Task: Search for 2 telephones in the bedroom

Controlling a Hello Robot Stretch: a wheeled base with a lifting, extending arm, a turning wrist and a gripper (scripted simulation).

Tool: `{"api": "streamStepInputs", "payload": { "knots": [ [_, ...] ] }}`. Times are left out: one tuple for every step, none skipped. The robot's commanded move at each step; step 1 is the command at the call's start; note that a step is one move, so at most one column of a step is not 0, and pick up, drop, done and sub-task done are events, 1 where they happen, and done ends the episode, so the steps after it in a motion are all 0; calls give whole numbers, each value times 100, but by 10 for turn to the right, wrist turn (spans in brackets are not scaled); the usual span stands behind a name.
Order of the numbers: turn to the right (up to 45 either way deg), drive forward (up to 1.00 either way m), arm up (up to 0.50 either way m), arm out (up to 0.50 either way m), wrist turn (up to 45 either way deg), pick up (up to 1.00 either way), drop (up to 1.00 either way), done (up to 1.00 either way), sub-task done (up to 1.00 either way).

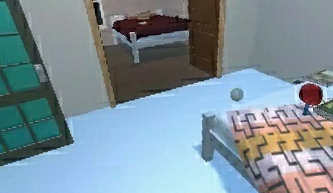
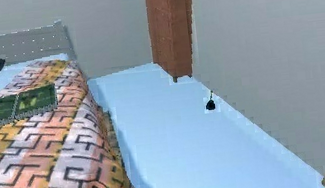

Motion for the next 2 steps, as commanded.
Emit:
{"api": "streamStepInputs", "payload": {
  "knots": [
    [0, 10, 0, 0, 0, 0, 0, 0, 0],
    [-300, 0, 0, 0, 0, 0, 0, 0, 0]
  ]
}}
